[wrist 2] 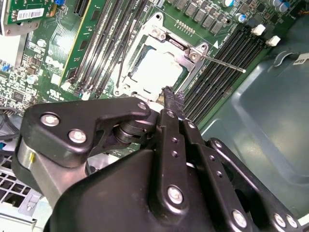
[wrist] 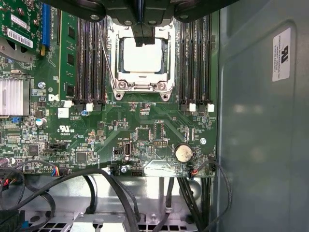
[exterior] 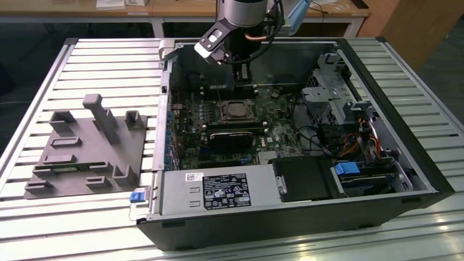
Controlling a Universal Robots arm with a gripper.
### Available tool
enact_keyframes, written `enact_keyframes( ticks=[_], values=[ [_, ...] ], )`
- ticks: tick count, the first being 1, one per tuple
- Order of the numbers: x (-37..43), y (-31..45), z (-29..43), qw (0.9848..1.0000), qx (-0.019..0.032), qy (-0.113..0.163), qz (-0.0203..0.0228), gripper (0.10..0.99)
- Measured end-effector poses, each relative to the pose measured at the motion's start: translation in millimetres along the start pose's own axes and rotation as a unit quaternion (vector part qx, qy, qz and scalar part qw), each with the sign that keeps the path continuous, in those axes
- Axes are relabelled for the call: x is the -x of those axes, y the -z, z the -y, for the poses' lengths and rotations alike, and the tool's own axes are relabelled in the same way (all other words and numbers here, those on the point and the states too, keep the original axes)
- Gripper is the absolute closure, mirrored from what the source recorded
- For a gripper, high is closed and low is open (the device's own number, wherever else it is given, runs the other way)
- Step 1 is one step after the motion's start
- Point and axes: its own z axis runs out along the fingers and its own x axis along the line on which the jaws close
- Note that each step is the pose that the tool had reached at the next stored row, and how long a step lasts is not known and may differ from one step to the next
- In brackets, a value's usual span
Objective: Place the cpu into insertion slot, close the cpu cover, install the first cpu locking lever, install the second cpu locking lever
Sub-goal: 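Install the first cpu locking lever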
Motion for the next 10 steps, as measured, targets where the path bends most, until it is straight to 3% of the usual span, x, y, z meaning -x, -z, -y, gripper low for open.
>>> enact_keyframes(
  ticks=[10],
  values=[
    [0.0,0.0,0.0,0.9993,-0.0006,0.036,-0.0007,0.980]
  ],
)
